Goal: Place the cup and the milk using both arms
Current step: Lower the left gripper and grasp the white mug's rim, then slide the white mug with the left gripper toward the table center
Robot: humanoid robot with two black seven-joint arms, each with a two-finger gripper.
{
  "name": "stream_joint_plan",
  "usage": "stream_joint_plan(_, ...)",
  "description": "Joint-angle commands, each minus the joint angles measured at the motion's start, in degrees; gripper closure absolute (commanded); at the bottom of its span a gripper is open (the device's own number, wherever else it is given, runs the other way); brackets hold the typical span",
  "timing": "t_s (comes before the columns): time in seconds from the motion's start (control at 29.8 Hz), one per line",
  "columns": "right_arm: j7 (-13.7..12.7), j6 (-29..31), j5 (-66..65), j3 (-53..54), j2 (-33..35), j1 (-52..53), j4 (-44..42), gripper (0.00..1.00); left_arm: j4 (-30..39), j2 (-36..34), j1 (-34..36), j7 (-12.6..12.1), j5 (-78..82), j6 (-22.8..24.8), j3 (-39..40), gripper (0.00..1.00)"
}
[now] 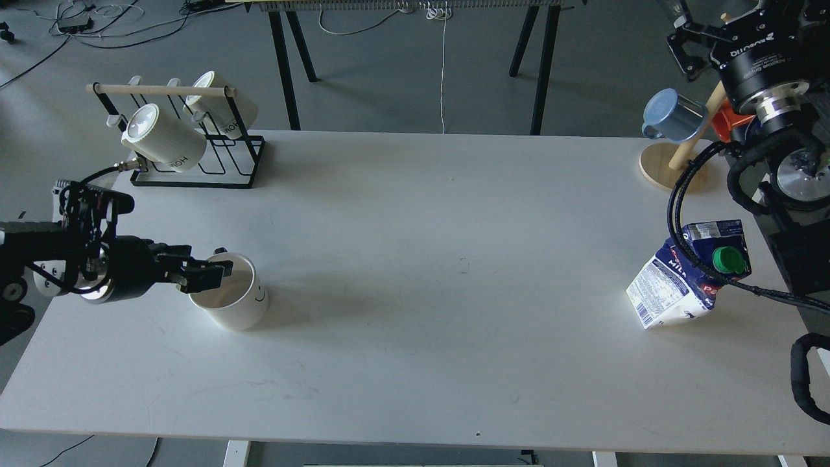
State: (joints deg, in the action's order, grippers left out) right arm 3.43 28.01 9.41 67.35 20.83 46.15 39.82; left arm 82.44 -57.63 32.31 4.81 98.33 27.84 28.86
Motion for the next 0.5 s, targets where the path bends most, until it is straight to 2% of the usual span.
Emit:
stream_joint_plan(0.0,0.0,0.0,0.0,0.1,0.0,0.0,0.1,0.01,-2.5,2.0,-0.4,0.4,2.6,-0.2,0.1,0.33)
stream_joint_plan(0.13,0.0,0.0,0.0,0.5,0.1,0.0,0.1,0.01,-3.4,2.3,-0.4,0.8,2.6,-0.3,0.0,0.46)
stream_joint_plan(0.27,0.0,0.0,0.0,0.6,0.4,0.0,0.1,0.01,-3.7,2.3,-1.2,0.9,2.5,-0.2,0.0,0.74)
stream_joint_plan(0.47,0.0,0.0,0.0,0.9,0.6,-0.1,0.0,0.01,-3.7,2.3,-2.2,0.7,2.6,-0.2,0.0,0.9)
